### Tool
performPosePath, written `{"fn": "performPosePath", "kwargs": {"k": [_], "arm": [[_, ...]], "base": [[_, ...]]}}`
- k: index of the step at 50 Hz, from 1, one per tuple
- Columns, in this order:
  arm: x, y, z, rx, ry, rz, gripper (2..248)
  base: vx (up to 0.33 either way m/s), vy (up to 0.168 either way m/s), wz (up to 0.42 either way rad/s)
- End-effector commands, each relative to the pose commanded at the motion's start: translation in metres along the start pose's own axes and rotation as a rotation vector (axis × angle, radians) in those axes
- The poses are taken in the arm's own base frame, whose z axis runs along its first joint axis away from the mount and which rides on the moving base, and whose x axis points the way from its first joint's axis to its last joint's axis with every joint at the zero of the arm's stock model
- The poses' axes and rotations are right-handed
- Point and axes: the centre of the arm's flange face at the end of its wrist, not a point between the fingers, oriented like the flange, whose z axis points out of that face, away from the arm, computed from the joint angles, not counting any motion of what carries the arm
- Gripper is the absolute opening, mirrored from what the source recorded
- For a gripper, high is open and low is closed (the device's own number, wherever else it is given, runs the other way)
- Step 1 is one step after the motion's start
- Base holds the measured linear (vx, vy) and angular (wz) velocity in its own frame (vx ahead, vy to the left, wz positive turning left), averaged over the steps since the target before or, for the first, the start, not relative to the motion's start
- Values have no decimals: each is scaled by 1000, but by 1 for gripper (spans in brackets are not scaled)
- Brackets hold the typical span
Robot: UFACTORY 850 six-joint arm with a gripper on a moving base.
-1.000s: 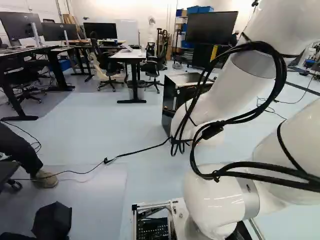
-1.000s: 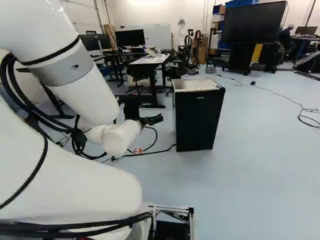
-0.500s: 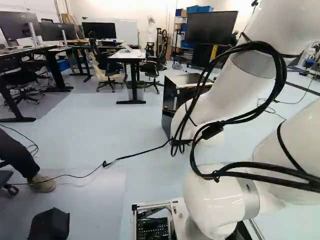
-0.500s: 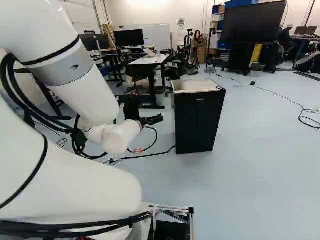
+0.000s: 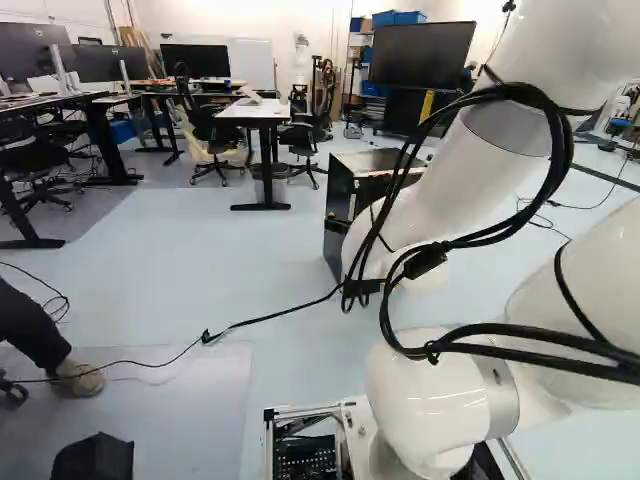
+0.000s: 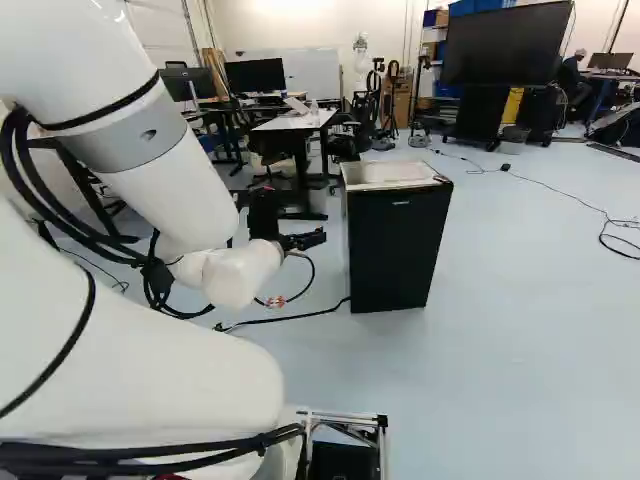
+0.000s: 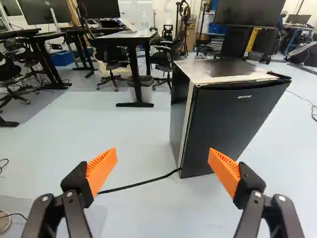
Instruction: Open the fridge door
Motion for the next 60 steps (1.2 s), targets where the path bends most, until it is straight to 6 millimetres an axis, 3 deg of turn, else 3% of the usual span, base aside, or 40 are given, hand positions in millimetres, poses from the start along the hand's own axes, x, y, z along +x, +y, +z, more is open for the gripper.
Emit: {"fn": "performPosePath", "kwargs": {"k": [60], "arm": [[0, 0, 0, 0, 0, 0, 247]], "base": [[86, 0, -9]]}}
